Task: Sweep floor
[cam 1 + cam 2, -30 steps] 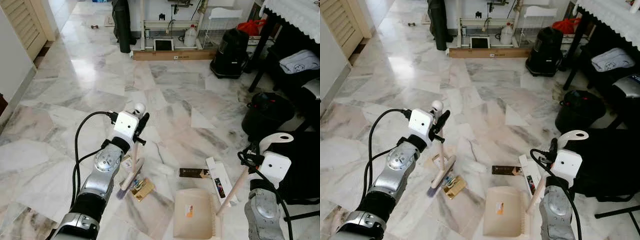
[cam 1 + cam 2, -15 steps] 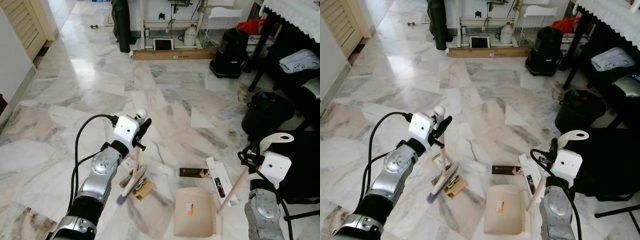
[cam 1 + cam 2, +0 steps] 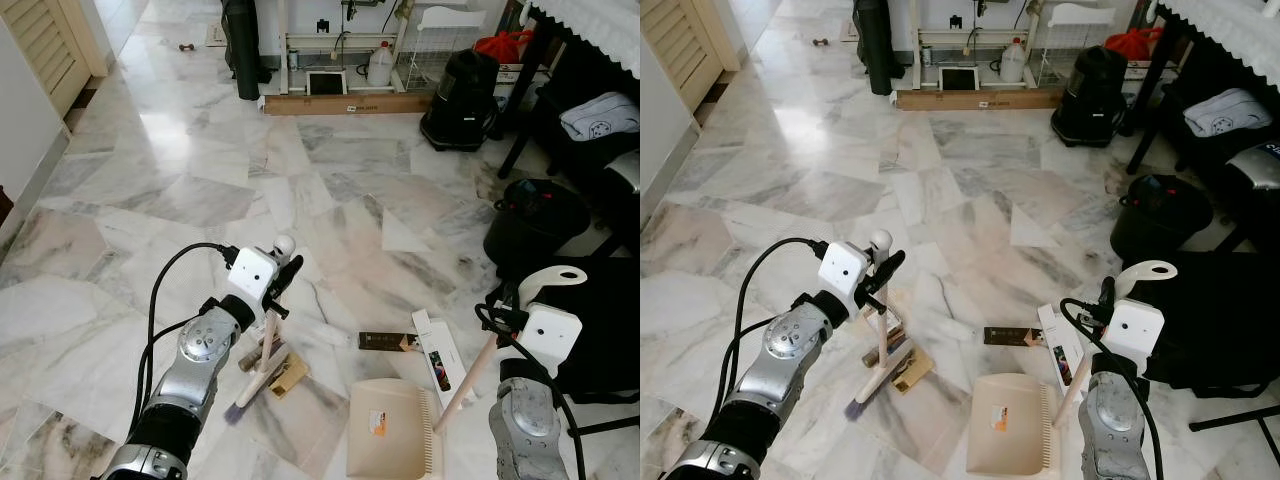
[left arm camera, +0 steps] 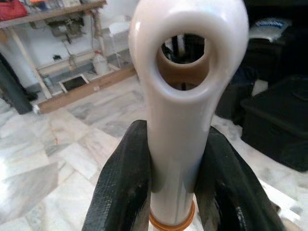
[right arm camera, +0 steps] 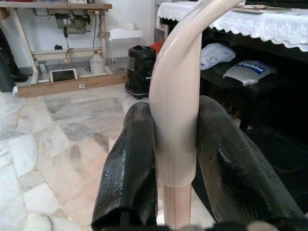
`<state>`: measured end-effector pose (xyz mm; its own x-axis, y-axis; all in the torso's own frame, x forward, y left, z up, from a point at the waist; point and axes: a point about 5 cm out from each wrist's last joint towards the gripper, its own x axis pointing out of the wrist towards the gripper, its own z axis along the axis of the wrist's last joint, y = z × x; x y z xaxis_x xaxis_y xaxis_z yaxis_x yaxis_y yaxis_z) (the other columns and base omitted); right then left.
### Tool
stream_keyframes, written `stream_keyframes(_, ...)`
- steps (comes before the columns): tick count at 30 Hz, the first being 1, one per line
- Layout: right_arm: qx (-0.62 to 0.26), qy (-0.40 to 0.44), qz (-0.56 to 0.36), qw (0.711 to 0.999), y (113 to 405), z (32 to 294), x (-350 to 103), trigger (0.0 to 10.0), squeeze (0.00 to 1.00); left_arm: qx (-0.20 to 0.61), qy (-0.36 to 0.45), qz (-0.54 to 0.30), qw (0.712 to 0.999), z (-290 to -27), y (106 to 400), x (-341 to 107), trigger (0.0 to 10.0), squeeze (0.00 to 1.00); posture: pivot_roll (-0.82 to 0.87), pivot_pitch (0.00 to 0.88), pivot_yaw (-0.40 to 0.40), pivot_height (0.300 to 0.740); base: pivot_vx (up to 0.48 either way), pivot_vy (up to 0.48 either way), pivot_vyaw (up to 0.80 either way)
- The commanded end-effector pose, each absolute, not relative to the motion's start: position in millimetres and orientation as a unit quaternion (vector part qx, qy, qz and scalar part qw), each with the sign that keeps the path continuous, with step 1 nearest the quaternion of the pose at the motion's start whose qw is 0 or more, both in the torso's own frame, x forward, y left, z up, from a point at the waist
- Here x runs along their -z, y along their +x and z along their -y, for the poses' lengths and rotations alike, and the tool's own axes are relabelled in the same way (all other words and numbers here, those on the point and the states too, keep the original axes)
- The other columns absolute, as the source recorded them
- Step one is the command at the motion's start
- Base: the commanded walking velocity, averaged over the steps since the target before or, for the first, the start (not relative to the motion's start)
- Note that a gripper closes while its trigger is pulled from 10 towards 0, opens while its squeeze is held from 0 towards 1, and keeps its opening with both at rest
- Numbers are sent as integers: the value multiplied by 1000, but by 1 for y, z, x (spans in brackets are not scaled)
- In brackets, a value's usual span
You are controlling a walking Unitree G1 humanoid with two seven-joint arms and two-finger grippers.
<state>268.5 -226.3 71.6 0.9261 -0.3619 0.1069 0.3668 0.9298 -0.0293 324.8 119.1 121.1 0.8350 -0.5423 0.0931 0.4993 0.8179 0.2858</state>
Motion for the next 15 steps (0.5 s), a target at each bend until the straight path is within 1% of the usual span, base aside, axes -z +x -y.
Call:
stream_keyframes(1,188,-27,68,979,271,228,-78,10000,0,298,141,59,942,-118,321,-113,10000,0,47,127,-34,740,0,0,0)
stream_keyframes(4,188,-27,70,979,270,228,-78,10000,0,300,148,49,941,-119,318,-105,10000,0,42,124,-32,740,0,0,0)
stream_keyframes(13,188,-27,70,979,270,228,-78,10000,0,301,152,36,941,-120,318,-102,10000,0,45,118,-30,740,0,0,0)
stream_keyframes(15,188,-27,70,979,270,228,-78,10000,0,300,125,15,946,-120,320,-99,10000,0,46,118,-30,740,0,0,0)
